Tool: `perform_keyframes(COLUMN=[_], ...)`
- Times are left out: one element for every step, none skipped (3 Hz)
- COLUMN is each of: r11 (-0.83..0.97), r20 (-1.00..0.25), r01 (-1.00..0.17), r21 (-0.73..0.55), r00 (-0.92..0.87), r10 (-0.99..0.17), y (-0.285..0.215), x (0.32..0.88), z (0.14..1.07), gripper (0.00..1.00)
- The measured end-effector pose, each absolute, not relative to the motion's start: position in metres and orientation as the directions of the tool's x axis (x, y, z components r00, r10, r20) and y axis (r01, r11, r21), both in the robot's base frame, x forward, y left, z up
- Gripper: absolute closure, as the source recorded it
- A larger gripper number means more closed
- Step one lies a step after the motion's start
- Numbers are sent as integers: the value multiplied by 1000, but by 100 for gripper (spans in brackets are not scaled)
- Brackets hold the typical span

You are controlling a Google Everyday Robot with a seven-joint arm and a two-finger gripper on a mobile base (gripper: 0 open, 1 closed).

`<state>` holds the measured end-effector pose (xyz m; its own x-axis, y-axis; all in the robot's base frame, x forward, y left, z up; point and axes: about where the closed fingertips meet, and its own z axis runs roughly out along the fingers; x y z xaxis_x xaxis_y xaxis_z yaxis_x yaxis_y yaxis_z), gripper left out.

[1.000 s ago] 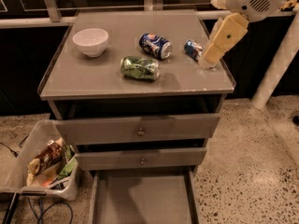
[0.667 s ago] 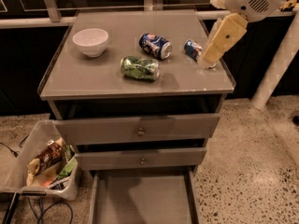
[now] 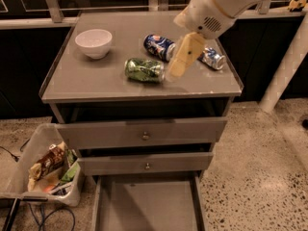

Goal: Place green can into bottom drawer

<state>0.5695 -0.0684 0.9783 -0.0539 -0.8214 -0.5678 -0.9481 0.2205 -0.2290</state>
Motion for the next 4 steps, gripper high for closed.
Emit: perform_keyframes(r11=[191,198,208,229], r20=[-594,-614,-606,-584], r01=[-964,-971,-972,-966], r21=[-184,-136,-112,-122], r00=[-46,-74,-99,-116], r10=[-803,-786,-790,-804], y=[-32,-9,11,19], x=[586,602,617,635], z=[955,930,904,879], gripper=[0,0,0,0])
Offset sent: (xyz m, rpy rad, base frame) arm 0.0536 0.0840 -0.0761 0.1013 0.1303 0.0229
